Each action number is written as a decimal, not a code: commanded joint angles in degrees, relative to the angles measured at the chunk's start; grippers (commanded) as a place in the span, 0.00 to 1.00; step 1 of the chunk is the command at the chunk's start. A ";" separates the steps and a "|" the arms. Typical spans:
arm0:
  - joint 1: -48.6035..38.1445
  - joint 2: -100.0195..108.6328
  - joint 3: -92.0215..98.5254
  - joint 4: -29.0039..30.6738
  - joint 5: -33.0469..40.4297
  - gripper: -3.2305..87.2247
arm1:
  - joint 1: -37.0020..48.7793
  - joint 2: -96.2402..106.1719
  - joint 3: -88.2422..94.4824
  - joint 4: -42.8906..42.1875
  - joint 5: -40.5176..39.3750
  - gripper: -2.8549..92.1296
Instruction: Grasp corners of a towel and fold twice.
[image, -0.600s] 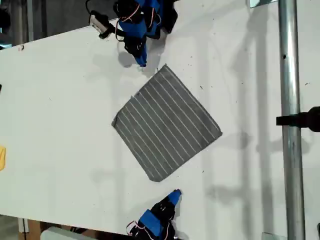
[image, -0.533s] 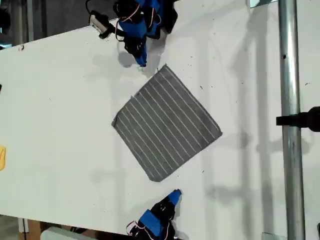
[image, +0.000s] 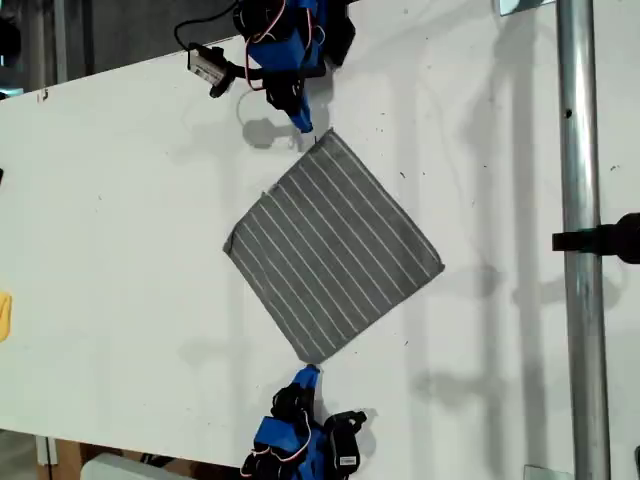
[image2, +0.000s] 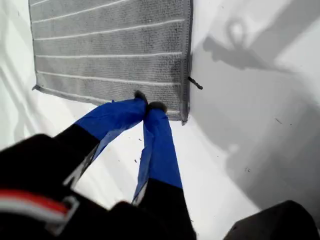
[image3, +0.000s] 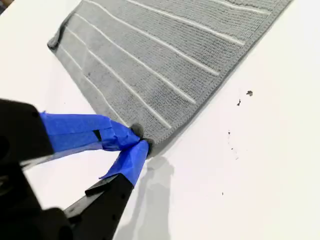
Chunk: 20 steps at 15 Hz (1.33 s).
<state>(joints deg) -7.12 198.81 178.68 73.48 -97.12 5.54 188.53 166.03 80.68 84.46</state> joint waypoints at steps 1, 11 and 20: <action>-0.97 0.26 0.18 0.35 -1.41 0.02 | -0.35 -0.26 -1.76 -0.53 -1.14 0.03; 3.78 -34.01 -34.72 -3.08 -3.34 0.02 | -2.37 -28.56 -37.62 5.80 -8.44 0.03; 15.21 -88.68 -87.98 -0.09 -2.55 0.02 | -2.29 -59.59 -81.47 29.09 -24.61 0.03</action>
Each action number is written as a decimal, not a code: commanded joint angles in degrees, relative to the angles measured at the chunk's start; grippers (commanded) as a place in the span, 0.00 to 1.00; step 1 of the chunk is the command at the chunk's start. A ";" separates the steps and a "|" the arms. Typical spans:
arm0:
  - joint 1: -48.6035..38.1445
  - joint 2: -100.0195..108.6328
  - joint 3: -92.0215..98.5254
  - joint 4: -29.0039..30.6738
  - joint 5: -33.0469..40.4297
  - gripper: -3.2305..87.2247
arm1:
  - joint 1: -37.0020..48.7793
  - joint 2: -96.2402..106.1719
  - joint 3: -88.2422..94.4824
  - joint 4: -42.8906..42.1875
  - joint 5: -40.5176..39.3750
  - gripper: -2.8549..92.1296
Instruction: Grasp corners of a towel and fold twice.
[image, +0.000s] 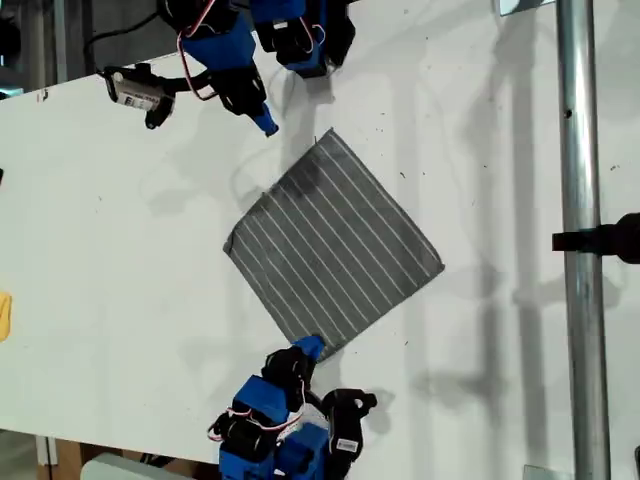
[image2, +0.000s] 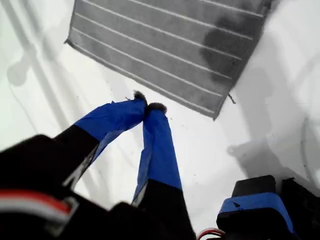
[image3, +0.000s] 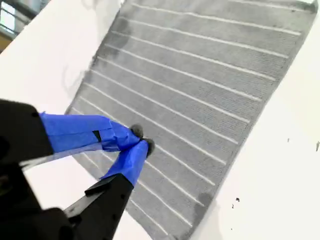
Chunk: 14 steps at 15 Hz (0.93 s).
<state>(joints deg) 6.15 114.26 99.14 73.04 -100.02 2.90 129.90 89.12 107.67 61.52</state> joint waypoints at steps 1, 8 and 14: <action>2.99 -8.35 -12.74 1.05 0.26 0.02 | 1.58 -1.85 -5.27 1.41 -2.81 0.03; 5.98 -22.85 -27.95 4.04 -0.35 0.02 | 9.76 -5.45 -10.37 -4.57 -9.23 0.03; 7.03 -31.11 -27.77 1.23 -2.99 0.02 | 9.58 -13.54 -0.18 -22.68 -10.72 0.03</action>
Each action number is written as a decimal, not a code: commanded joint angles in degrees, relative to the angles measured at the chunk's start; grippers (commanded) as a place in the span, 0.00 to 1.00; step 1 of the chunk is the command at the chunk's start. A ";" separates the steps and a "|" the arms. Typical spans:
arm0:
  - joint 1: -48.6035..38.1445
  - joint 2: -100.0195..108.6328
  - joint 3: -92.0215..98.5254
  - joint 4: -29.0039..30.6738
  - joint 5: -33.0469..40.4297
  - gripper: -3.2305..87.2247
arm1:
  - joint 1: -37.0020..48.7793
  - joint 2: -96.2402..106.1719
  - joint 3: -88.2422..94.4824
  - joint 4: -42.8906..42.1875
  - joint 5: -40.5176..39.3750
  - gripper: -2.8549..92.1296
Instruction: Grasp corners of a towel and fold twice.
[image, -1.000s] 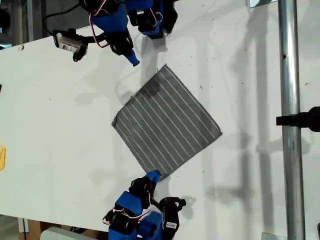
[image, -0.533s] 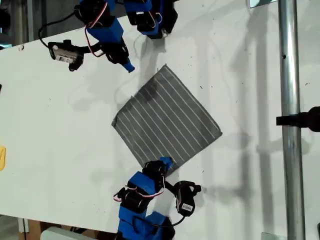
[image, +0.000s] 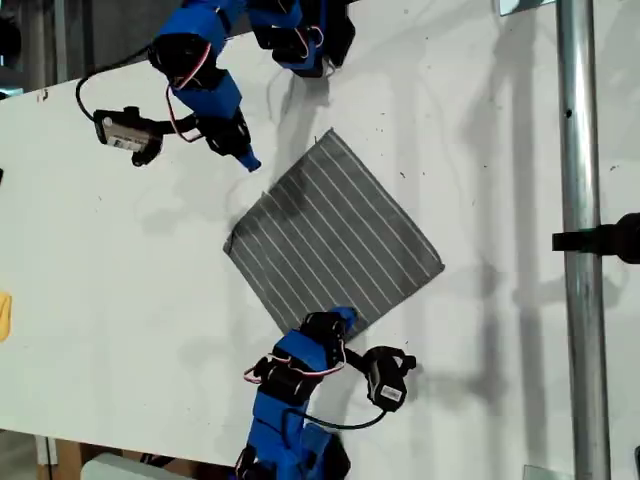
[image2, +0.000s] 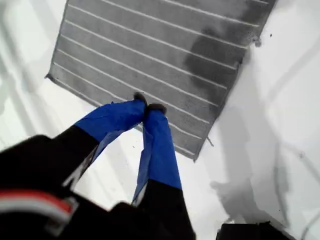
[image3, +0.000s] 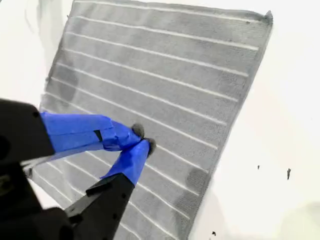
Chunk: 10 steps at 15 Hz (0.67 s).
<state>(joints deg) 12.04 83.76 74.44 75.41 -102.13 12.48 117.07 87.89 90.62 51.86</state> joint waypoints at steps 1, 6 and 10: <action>1.23 -2.81 -2.37 -2.37 -1.85 0.02 | 0.00 -2.46 3.78 -9.84 -1.49 0.03; -0.70 -12.83 5.71 -14.77 -5.89 0.02 | 2.64 -9.32 22.24 -31.46 -2.64 0.03; -3.69 -16.96 15.73 -28.39 -6.68 0.02 | 4.57 -24.35 26.98 -44.91 -2.37 0.03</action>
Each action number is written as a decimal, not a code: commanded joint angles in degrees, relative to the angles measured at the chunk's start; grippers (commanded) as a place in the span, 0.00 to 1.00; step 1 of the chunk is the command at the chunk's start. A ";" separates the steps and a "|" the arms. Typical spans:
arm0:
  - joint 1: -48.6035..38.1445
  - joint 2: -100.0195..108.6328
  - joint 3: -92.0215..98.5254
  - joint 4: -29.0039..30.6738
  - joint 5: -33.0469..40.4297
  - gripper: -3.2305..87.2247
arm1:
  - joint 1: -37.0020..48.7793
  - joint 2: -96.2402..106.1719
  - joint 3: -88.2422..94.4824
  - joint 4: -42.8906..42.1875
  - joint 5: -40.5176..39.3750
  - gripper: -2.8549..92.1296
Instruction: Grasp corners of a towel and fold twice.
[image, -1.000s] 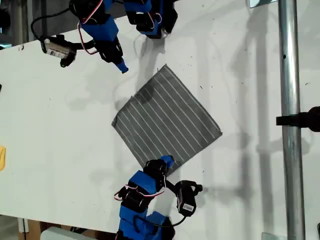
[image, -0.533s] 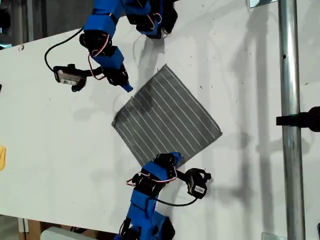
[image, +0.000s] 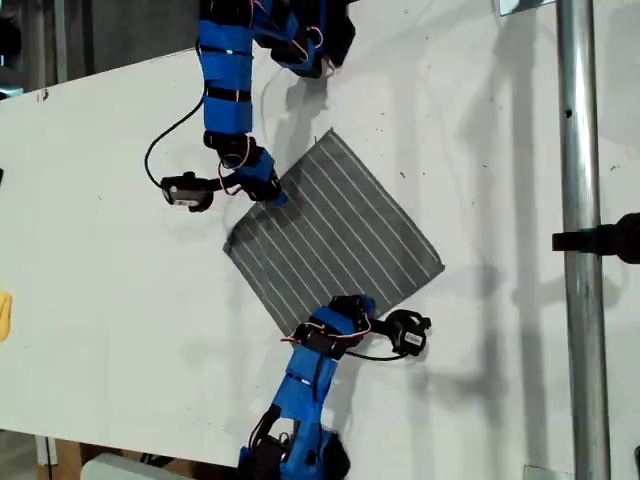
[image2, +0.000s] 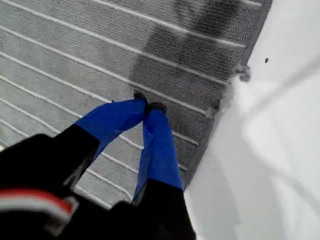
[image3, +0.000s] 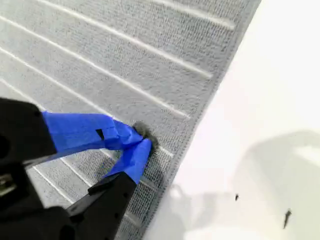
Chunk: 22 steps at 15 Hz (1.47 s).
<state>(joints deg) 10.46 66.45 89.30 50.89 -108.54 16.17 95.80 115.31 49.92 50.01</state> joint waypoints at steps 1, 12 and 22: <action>-2.46 -0.62 1.32 -5.10 -0.53 0.02 | 1.76 -8.61 -1.41 -5.36 0.79 0.03; -2.29 13.89 22.76 -5.19 -4.22 0.02 | -12.22 -5.54 -9.23 15.38 14.50 0.03; -1.32 30.50 23.12 9.14 2.46 0.02 | -16.61 1.58 -9.23 17.49 18.46 0.03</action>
<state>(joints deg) 7.82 91.05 117.16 55.81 -106.96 -2.29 91.14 107.67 65.30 69.61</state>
